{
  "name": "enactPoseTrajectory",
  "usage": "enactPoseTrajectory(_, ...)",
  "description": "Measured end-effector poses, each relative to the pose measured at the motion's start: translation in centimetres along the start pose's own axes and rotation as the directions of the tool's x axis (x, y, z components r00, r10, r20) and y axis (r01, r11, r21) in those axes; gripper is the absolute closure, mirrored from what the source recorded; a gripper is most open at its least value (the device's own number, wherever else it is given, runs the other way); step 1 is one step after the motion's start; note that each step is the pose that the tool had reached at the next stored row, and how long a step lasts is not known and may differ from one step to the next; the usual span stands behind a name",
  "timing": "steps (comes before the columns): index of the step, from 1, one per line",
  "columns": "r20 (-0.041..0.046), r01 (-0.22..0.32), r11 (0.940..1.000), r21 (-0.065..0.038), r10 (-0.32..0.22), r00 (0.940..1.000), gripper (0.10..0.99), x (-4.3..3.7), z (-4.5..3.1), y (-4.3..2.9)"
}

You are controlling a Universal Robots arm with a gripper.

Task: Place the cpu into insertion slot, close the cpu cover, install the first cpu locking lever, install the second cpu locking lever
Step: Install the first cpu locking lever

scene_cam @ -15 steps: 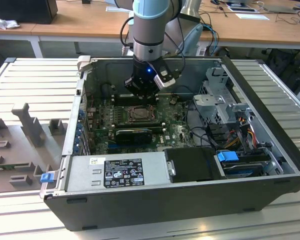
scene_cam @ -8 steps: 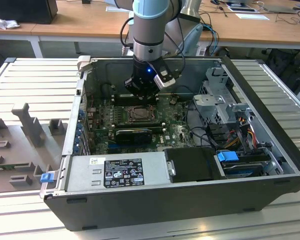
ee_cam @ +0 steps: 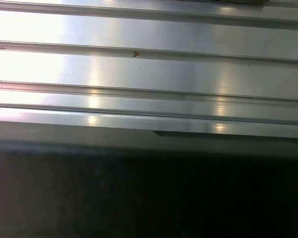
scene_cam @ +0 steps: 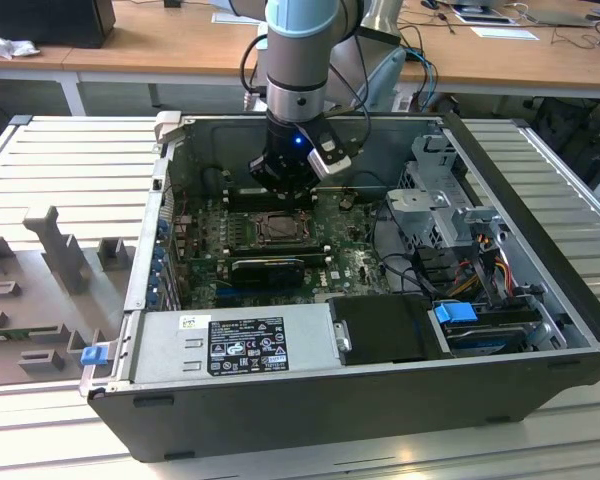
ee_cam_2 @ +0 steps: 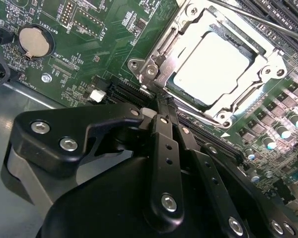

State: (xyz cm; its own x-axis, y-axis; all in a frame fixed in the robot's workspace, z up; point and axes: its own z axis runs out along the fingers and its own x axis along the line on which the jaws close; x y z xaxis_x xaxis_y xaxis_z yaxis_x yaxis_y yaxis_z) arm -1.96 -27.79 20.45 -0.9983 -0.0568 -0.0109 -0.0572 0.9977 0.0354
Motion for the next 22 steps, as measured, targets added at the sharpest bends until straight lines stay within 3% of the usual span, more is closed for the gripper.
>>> enactPoseTrajectory(5, -0.0006, 0.000, 0.9999, 0.014, 0.000, 1.0000, 0.980, -0.04, 0.14, -0.01)
enactPoseTrajectory(9, -0.0011, 0.000, 0.9999, 0.017, 0.000, 1.0000, 0.980, -0.04, 0.31, -0.02)
enactPoseTrajectory(11, -0.0011, 0.000, 0.9999, 0.013, 0.000, 1.0000, 0.980, -0.04, 0.34, -0.04)
enactPoseTrajectory(15, 0.0003, 0.000, 1.0000, -0.005, 0.000, 1.0000, 0.980, -0.05, 0.39, -0.01)
enactPoseTrajectory(16, 0.0007, 0.000, 1.0000, -0.006, 0.000, 1.0000, 0.980, -0.05, 0.32, 0.00)
enactPoseTrajectory(20, 0.0004, 0.000, 1.0000, -0.005, 0.000, 1.0000, 0.980, -0.06, -0.60, 0.02)
enactPoseTrajectory(22, 0.0004, 0.000, 1.0000, -0.005, 0.000, 1.0000, 0.980, -0.07, -1.68, 0.06)
